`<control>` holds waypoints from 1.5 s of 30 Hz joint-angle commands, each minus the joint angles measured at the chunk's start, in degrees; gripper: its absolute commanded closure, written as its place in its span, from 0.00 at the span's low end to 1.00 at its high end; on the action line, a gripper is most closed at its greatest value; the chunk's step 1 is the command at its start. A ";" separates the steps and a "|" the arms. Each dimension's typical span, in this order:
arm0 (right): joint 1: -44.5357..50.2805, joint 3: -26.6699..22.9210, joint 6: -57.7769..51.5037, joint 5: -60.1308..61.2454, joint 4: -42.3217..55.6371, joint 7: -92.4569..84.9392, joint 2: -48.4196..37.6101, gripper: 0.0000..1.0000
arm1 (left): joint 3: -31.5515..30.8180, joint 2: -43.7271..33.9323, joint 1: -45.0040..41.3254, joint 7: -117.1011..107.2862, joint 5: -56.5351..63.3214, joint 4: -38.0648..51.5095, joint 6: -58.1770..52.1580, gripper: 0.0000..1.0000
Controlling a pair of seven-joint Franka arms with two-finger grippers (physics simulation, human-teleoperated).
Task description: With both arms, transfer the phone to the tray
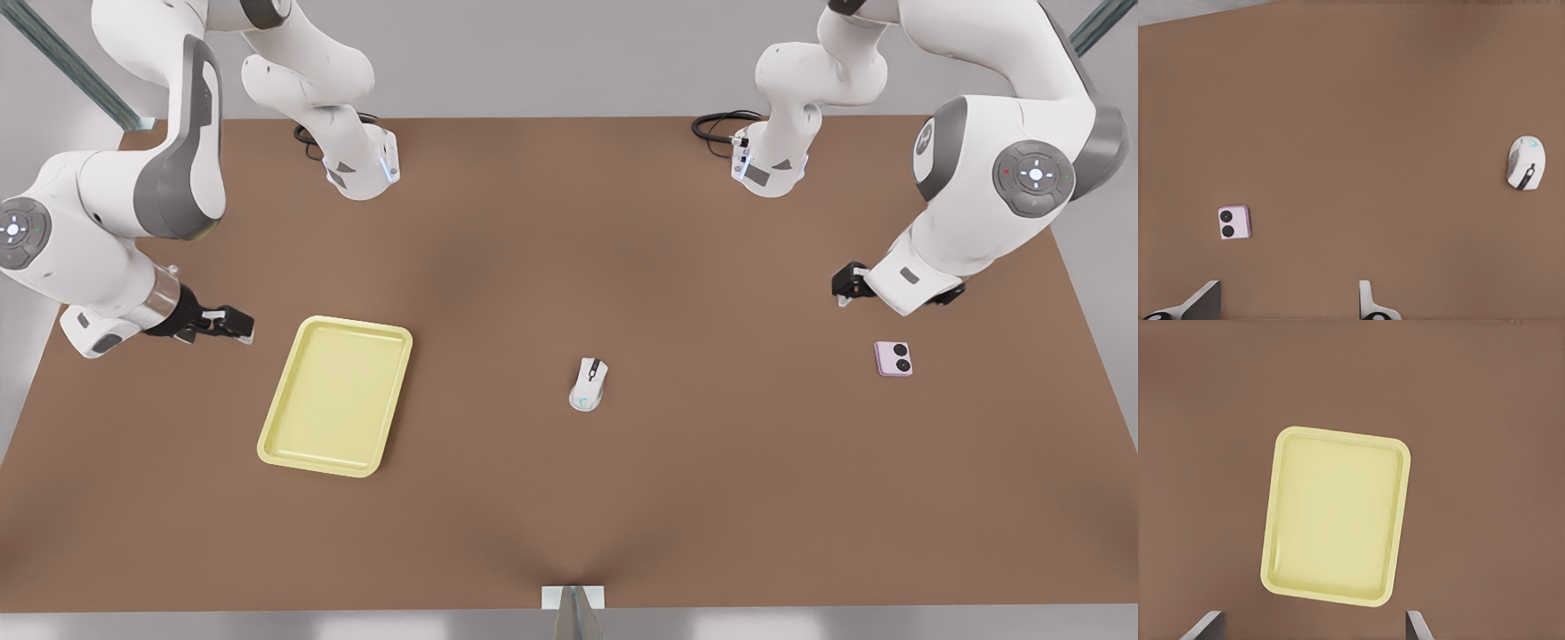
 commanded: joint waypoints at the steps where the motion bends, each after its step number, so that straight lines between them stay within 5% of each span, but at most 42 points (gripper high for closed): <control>1: 0.15 -0.06 0.67 0.08 0.03 0.31 -0.06 0.00 | -0.03 0.26 0.03 -1.32 0.21 -0.05 0.38 0.00; 4: 0.15 0.03 0.67 0.08 0.03 0.31 -0.06 0.00 | 1.11 6.93 1.08 -2.12 6.45 -4.71 2.31 0.00; 8: -0.02 0.03 0.75 0.08 0.03 0.31 -0.06 0.00 | 1.82 10.01 10.13 11.67 1.88 -20.08 26.82 0.00; 18: 0.33 0.03 0.67 0.08 0.29 0.31 -0.06 0.00 | 6.48 21.70 21.56 27.59 -5.33 -28.26 48.37 0.00; 29: 0.33 0.03 0.67 0.17 0.29 0.22 -0.06 0.00 | 7.18 21.44 23.58 31.19 -2.78 -37.14 53.11 0.00; 41: 0.33 0.03 0.75 0.17 0.29 0.22 -0.06 0.00 | 7.18 23.37 23.76 30.93 -3.13 -37.23 55.57 0.00; 43: 0.33 0.03 0.75 0.17 0.29 0.22 -0.06 0.00 | 7.18 23.02 23.76 30.58 -3.13 -37.14 55.49 0.20; 45: 0.24 0.03 0.67 0.17 0.29 0.22 -0.06 0.00 | 7.18 22.76 23.76 30.58 -3.13 -37.14 55.22 0.24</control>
